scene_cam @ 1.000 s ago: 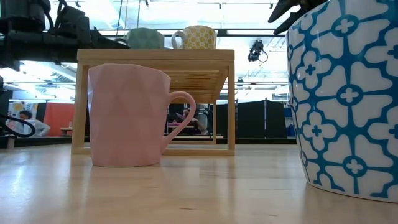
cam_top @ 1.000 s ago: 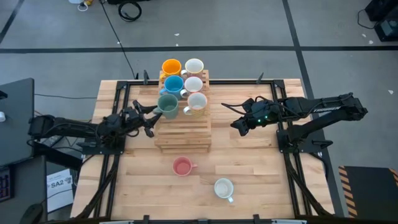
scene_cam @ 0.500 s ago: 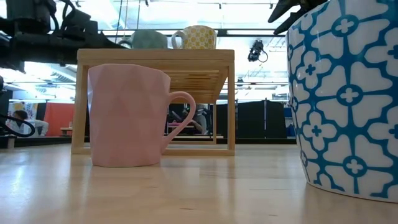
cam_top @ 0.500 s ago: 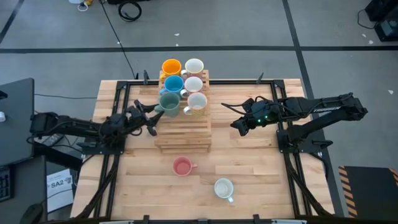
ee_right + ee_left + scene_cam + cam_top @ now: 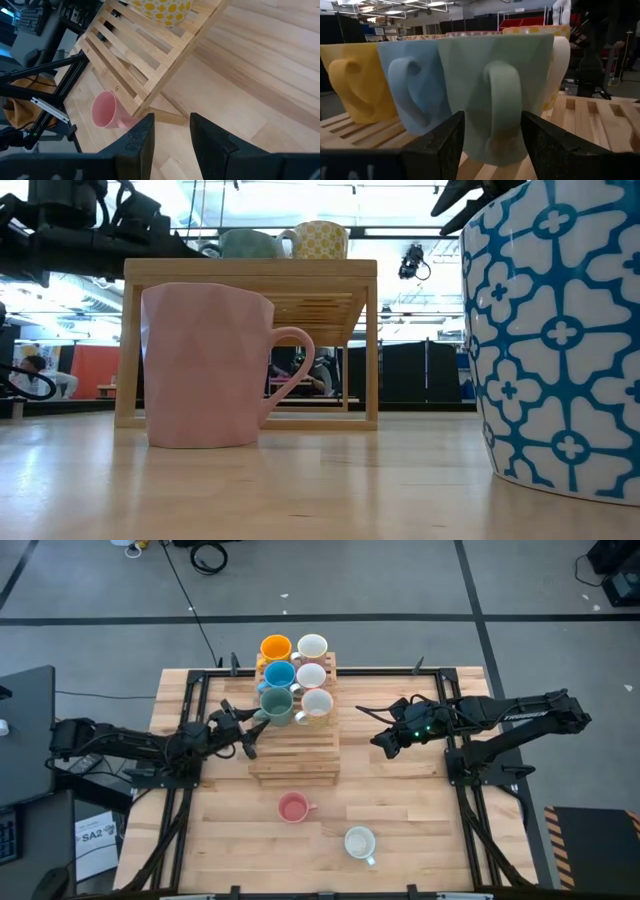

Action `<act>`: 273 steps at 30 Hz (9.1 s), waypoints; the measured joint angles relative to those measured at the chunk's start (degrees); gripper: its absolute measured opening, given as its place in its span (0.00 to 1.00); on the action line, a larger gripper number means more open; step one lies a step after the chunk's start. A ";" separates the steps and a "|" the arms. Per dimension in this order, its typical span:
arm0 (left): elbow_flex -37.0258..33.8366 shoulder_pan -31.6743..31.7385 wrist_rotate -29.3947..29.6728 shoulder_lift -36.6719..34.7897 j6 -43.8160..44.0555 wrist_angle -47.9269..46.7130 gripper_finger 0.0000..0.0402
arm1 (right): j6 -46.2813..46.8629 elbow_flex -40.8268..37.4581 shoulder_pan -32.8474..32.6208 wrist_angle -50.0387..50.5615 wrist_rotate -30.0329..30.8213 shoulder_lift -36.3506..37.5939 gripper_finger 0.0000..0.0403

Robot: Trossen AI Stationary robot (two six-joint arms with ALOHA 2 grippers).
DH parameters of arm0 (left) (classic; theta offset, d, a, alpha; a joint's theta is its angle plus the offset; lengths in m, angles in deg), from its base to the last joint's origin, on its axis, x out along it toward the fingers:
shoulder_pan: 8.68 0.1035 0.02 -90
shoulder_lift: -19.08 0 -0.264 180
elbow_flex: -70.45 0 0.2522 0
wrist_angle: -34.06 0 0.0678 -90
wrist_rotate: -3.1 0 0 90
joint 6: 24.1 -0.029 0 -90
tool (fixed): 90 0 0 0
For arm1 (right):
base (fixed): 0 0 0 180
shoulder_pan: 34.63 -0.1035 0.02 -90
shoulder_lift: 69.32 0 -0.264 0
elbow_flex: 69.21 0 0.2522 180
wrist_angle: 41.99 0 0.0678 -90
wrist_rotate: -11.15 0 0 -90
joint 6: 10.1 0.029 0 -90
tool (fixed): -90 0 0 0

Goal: Place coffee mugs
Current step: Put the green mug on the shelf, then put the pink mug on the shelf

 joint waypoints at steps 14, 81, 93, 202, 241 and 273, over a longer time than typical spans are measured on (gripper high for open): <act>0.00 -0.04 2.89 -0.52 -0.13 0.11 0.50 | -1.52 0.00 -0.01 -0.15 0.00 0.00 0.32; 40.42 -40.36 14.38 3.43 19.87 -53.69 0.47 | -19.44 0.00 -3.24 -7.05 2.21 -2.45 0.32; 53.70 -42.22 -4.25 18.88 61.97 -82.85 0.45 | -24.12 0.00 -3.29 -6.98 -1.89 -3.56 0.32; 80.99 -27.11 -14.94 36.95 48.27 -104.98 0.05 | -37.32 0.00 -3.29 -10.84 -4.94 -3.52 0.32; 101.04 -0.39 -17.57 38.51 4.35 -132.33 0.07 | -45.17 0.00 -3.29 -17.93 -4.90 -3.52 0.32; 101.11 -0.42 -17.07 44.63 1.38 -130.64 0.08 | -47.79 0.02 -3.29 -20.85 -4.89 -3.52 0.32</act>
